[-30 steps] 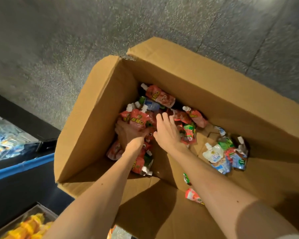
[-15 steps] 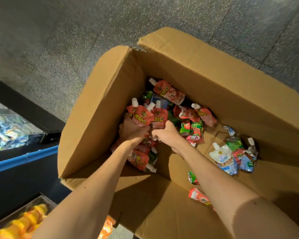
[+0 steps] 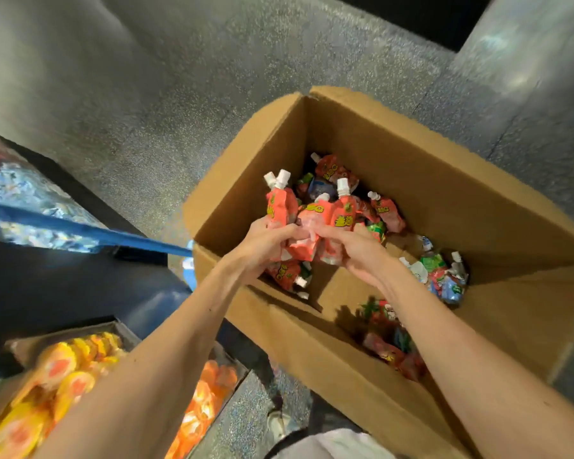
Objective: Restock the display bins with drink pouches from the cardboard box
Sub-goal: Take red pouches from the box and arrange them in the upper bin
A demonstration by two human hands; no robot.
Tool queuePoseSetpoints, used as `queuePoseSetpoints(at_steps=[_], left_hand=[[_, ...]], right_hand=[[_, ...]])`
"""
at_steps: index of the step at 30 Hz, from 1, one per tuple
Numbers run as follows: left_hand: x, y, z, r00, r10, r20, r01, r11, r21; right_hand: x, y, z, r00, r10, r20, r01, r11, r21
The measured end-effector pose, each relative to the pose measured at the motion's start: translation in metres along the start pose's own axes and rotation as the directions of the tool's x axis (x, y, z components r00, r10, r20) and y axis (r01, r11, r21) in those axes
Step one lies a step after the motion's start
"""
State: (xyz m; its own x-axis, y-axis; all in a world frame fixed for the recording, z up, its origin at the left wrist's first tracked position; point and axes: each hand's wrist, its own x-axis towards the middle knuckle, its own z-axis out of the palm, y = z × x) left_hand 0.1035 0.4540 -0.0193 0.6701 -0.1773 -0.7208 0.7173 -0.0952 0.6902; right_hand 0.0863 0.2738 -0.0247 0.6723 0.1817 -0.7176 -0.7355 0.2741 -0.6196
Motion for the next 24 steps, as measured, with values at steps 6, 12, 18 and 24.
queuePoseSetpoints(at_steps=[6,12,18,24], left_hand=[[-0.156,-0.013,-0.022,0.953,0.298,-0.051,-0.301,0.950,-0.079],[-0.333,-0.039,-0.086,0.786,0.508,-0.353,-0.541,0.841,0.006],[-0.453,-0.098,-0.126,0.574,0.465,-0.674,-0.687,0.722,-0.086],[-0.518,-0.126,-0.148,0.547,0.414,-0.727,-0.751,0.627,-0.208]], right_hand=[[-0.132,0.006,0.089,0.942,-0.247,0.228,0.245,0.969,0.038],[-0.240,0.046,0.209,0.808,-0.299,0.508,0.323,0.945,0.042],[-0.299,0.094,0.300,0.666,-0.069,0.743,0.212,0.972,-0.099],[-0.332,0.110,0.353,0.484,0.184,0.856,0.128,0.952,-0.278]])
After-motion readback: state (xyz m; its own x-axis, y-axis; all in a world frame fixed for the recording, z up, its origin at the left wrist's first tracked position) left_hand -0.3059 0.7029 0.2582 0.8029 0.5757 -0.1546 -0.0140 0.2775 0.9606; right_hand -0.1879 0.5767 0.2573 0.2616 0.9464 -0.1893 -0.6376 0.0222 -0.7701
